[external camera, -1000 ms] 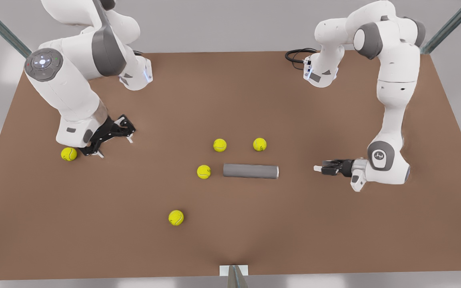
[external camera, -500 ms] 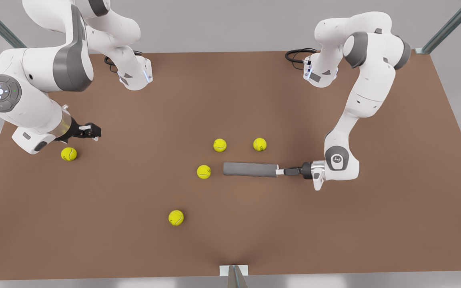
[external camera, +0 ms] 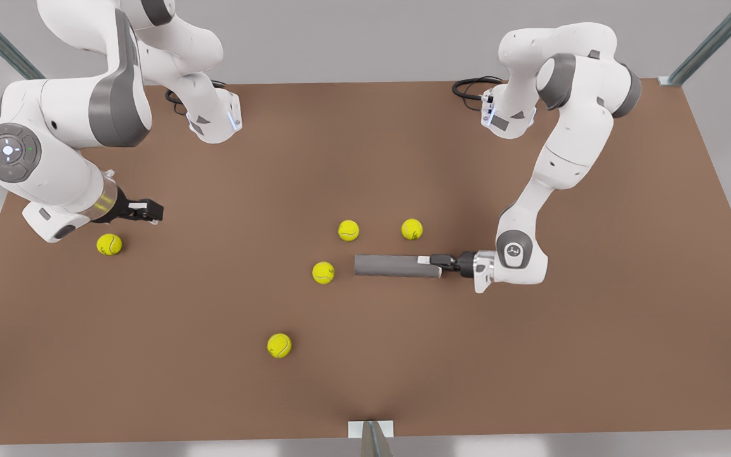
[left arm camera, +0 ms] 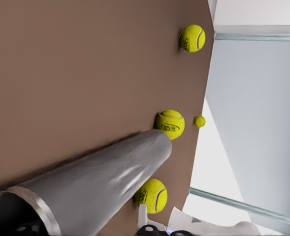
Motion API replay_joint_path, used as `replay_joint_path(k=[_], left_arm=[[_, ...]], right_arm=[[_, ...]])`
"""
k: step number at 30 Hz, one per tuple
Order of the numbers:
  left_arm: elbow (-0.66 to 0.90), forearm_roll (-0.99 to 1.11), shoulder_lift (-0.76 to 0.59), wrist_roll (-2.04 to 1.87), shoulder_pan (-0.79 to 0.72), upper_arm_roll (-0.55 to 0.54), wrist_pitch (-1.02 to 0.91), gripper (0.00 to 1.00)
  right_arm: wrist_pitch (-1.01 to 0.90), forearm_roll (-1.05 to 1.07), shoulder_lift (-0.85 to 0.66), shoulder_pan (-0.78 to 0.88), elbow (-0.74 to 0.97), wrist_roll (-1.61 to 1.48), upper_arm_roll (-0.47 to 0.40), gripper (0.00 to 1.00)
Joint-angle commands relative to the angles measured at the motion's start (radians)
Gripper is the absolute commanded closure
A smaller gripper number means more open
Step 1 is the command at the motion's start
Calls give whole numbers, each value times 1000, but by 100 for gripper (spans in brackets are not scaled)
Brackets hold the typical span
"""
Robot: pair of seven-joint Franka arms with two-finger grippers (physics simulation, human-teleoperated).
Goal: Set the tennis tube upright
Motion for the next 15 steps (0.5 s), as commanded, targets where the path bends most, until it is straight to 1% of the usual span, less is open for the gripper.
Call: replay_joint_path(k=[1,5,7,11,15], left_arm=[[0,0,-1,155,0,0,-2,32],[2,2,-4,149,3,0,-2,35],[2,8,-9,145,3,0,-13,38],[2,20,-25,142,5,2,-16,49],[2,30,-38,140,6,3,-20,55]], right_arm=[[-4,1,-1,0,0,89,-1,0],[-4,1,-1,-2,-1,89,-1,0],[-5,3,-1,-2,-1,87,-1,0],[-5,3,-1,-2,-1,87,1,0],[-10,3,-1,0,-1,90,1,0]])
